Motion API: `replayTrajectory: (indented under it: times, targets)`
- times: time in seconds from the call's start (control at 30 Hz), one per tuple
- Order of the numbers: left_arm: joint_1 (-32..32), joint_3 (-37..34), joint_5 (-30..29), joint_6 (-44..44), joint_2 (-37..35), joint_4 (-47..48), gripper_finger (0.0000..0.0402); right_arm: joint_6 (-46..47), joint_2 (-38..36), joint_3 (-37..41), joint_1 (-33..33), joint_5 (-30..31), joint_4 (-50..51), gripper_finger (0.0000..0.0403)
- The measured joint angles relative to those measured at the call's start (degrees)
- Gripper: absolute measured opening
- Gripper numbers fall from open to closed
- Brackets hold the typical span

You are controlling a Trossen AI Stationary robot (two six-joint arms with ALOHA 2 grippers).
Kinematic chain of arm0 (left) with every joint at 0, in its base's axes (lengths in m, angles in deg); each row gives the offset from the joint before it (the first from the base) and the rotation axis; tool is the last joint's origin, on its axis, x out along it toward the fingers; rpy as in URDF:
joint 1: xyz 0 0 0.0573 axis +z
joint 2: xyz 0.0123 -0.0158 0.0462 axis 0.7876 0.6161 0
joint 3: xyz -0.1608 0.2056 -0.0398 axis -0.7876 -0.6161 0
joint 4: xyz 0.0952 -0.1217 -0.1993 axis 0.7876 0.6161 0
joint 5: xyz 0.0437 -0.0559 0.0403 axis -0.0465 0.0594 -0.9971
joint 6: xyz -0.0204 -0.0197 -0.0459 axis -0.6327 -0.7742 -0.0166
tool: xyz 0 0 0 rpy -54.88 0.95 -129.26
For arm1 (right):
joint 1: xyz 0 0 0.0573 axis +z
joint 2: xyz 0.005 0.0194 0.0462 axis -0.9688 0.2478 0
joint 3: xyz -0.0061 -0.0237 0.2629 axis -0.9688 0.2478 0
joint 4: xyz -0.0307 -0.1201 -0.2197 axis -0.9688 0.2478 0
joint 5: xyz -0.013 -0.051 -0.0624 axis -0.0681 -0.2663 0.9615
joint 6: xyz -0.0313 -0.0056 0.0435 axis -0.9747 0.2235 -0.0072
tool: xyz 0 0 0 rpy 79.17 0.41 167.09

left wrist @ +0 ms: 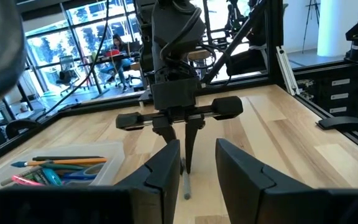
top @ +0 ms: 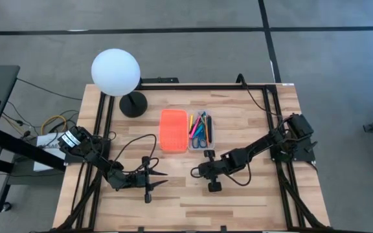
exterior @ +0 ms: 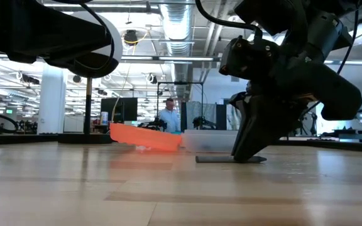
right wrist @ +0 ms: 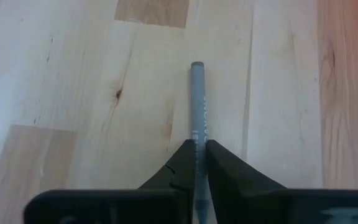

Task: Pick & place school supplies into a supply box
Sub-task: Put the gray crayon into the orange supply box

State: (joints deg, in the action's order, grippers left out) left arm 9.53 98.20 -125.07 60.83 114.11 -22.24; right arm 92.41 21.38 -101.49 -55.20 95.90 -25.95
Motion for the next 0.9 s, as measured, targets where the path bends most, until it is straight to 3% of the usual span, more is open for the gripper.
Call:
replayTrajectory:
  times: [0.1, 0.6, 0.9]
  targets:
    - [0.0, 0.0, 0.0, -0.05, 0.0, 0.28, 0.0098, 1.56, -0.14, -0.18, -0.02, 0.01, 1.68, 0.0006]
    - [-0.01, 0.0, -0.04, -0.34, 0.0, 0.47, 0.0097, 2.69, -0.28, -0.39, 0.25, 0.43, 5.29, 0.0004]
    - [-0.02, 0.0, -0.04, -0.33, 0.01, 0.47, 0.0097, 0.96, 0.18, -2.35, 2.59, 6.45, 6.06, 0.0002]
